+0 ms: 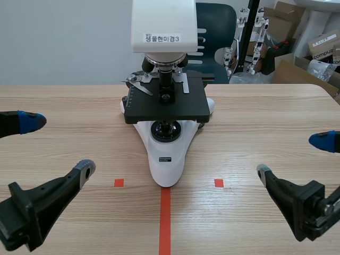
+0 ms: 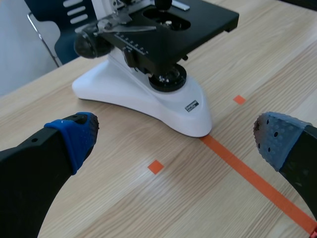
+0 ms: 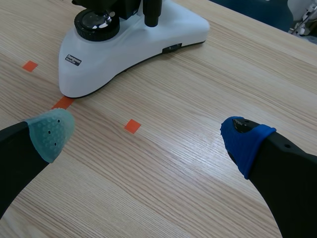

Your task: Point at the stage knob

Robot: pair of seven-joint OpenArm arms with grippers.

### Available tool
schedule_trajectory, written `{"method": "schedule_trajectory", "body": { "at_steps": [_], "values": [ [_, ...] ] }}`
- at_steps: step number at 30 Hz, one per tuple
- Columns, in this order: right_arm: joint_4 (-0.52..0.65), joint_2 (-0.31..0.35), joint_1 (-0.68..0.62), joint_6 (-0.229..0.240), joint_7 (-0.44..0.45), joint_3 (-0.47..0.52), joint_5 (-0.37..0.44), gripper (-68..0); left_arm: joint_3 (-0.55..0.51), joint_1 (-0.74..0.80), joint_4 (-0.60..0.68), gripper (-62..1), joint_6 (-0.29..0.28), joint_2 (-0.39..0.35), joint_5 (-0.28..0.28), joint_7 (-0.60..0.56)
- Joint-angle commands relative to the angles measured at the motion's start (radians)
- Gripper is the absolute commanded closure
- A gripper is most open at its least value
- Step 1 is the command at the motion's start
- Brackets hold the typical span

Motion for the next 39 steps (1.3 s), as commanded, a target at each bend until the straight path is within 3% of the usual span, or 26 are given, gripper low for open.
{"method": "schedule_trajectory", "body": {
  "at_steps": [1,2,4,6,11,25,30,35,39],
  "values": [
    [0.006,0.002,0.007,0.0,0.019,0.002,0.005,-67.9,-0.003,0.0,0.012,-62.3,0.002,0.005,-0.004,0.01],
    [0.006,0.002,0.007,0.0,0.019,0.002,0.005,-67.9,-0.003,0.0,0.012,-62.3,0.016,0.006,-0.044,0.173],
    [0.006,0.002,0.007,0.0,0.018,0.002,0.005,-67.9,-0.003,0.003,0.012,-62.3,0.035,0.008,-0.08,0.3],
    [0.006,0.002,0.007,0.0,0.018,0.002,0.005,-67.9,-0.003,0.003,0.012,-62.3,0.035,0.008,-0.081,0.358],
    [0.006,0.002,0.007,0.0,0.018,0.002,0.005,-67.9,-0.003,0.003,0.023,-62.3,0.031,0.007,-0.08,0.279],
    [-0.011,0.002,0.016,-0.008,0.035,0.002,0.004,-67.9,-0.031,0.002,0.035,-62.3,0.029,0.002,-0.075,0.325],
    [-0.135,0.003,0.077,-0.03,0.095,0.002,-0.001,-67.9,-0.031,-0.001,0.035,-62.3,0.029,0.002,-0.075,0.272],
    [-0.325,0.003,0.199,-0.025,0.257,0.001,-0.058,-67.9,-0.031,-0.003,0.035,-62.3,0.029,0.002,-0.076,0.257],
    [-0.459,0.003,0.34,0.034,0.308,0.001,-0.105,-67.9,-0.031,-0.003,0.035,-62.3,0.029,0.002,-0.076,0.257]
  ]
}}
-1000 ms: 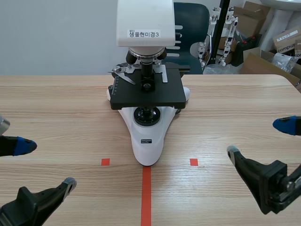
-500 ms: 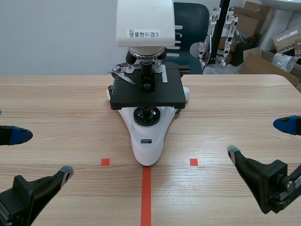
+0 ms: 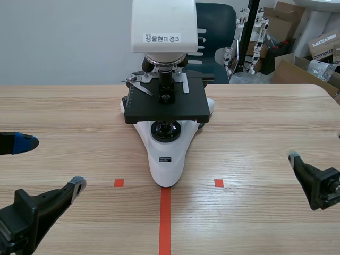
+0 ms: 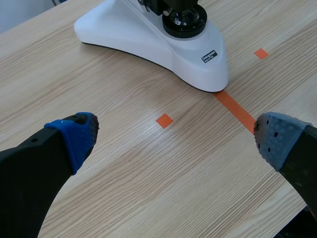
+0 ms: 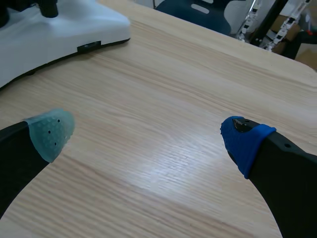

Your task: Point at the stage knob

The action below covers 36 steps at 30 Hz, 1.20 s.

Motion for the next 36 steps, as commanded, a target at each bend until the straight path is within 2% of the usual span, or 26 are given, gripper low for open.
{"method": "schedule_trajectory", "body": {
  "at_steps": [1,8,12,14,19,24,26,29,31,36],
  "values": [
    [-0.005,0.006,0.073,0.031,0.011,0.001,-0.005,-67.9,-0.003,0.003,0.021,-62.3,0.002,0.0,-0.007,-0.011],
    [-0.191,0.018,0.29,0.127,0.106,-0.079,-0.09,-67.9,-0.003,0.003,0.021,-62.3,0.002,0.0,-0.011,-0.011],
    [-0.256,0.019,0.391,0.134,0.145,-0.18,-0.108,-67.6,-0.003,0.003,0.021,-62.3,0.002,0.0,-0.011,-0.011],
    [-0.278,0.018,0.436,0.134,0.149,-0.237,-0.109,-64.0,-0.003,0.003,0.021,-62.3,0.002,0.0,-0.011,-0.011],
    [-0.353,0.016,0.528,0.133,0.201,-0.365,-0.109,-50.9,-0.003,0.003,0.021,-62.3,0.002,0.0,-0.011,-0.011],
    [-0.451,-0.007,0.596,0.117,0.278,-0.434,-0.12,-37.9,-0.003,0.003,0.021,-62.3,0.002,0.0,-0.011,-0.011],
    [-0.49,-0.023,0.618,0.106,0.298,-0.448,-0.14,-29.4,-0.003,0.003,0.021,-62.3,0.002,0.0,-0.011,-0.011],
    [-0.555,-0.051,0.654,0.095,0.323,-0.467,-0.161,-11.4,-0.003,0.003,0.021,-62.3,0.002,0.0,-0.011,-0.011],
    [-0.597,-0.071,0.679,0.09,0.336,-0.481,-0.161,-1.8,-0.003,0.003,0.021,-62.3,0.002,0.0,-0.011,-0.011],
    [-0.686,-0.127,0.735,0.046,0.384,-0.507,-0.196,-0.6,-0.003,0.003,0.021,-62.3,0.002,0.0,-0.014,-0.011]
  ]
}}
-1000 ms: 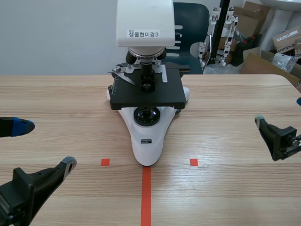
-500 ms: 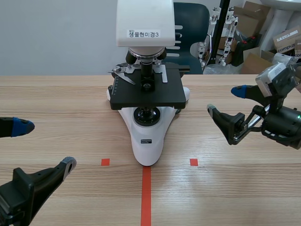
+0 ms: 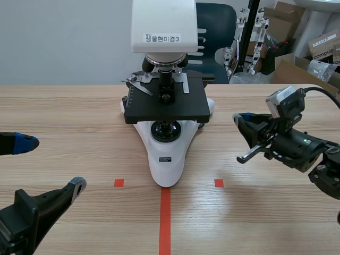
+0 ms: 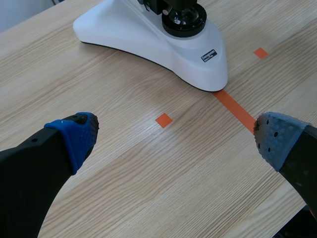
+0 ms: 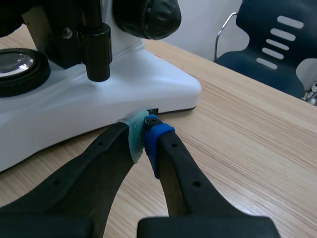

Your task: Point at the stage knob

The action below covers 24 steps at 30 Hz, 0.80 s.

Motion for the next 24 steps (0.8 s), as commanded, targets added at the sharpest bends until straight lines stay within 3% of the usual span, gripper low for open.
{"method": "schedule_trajectory", "body": {
  "at_steps": [1,8,11,13,24],
  "values": [
    [0.006,-0.008,0.033,-0.01,0.033,-0.003,-0.005,-0.6,-0.003,0.003,0.021,-62.3,0.002,0.0,-0.013,-0.014],
    [-0.01,-0.066,0.04,-0.019,0.081,-0.004,-0.093,-0.6,-0.003,0.003,0.021,-62.3,0.002,0.0,-0.013,-0.014],
    [-0.013,-0.084,0.04,-0.058,0.082,-0.007,-0.133,-0.6,-0.003,0.003,0.021,-62.3,0.002,0.0,-0.013,-0.014],
    [-0.02,-0.09,0.04,-0.078,0.101,-0.017,-0.134,-0.6,-0.003,0.003,0.021,-62.3,0.002,0.0,-0.013,-0.014],
    [-0.028,-0.093,0.014,-0.087,0.169,-0.064,-0.139,-0.6,-0.003,0.003,0.021,-62.3,0.002,0.001,-0.014,-0.014]
  ]
}}
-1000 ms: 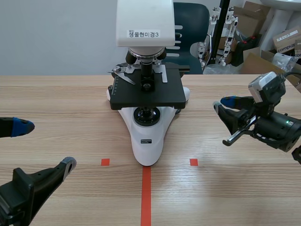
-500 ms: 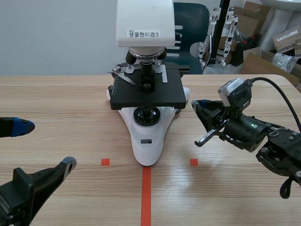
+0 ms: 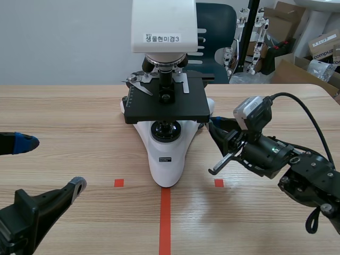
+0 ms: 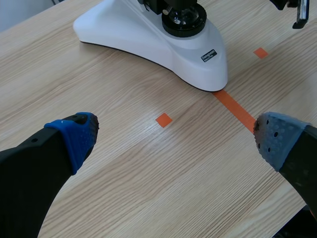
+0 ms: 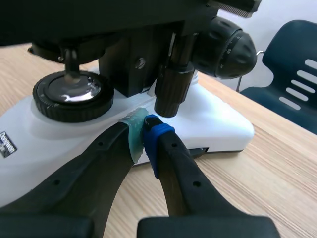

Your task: Point at the stage knob

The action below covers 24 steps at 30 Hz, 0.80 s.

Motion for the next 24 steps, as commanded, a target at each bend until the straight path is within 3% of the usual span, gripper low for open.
{"method": "schedule_trajectory", "body": {
  "at_steps": [1,8,12,24],
  "values": [
    [0.005,0.006,0.003,-0.009,0.018,0.006,0.011,-0.6,-0.003,0.003,0.021,-62.3,0.002,0.003,-0.013,-0.014],
    [0.004,0.006,-0.018,-0.03,0.019,0.006,0.011,-0.6,-0.002,0.003,0.021,-62.3,0.002,0.003,-0.013,-0.014],
    [0.002,0.006,-0.022,-0.073,0.019,0.006,0.012,-0.6,-0.002,0.003,0.021,-62.3,0.002,0.003,-0.013,-0.014],
    [0.002,0.006,-0.026,-0.082,0.023,0.006,0.012,-0.6,-0.002,0.003,0.021,-62.3,0.002,0.003,-0.013,-0.014]
  ]
}}
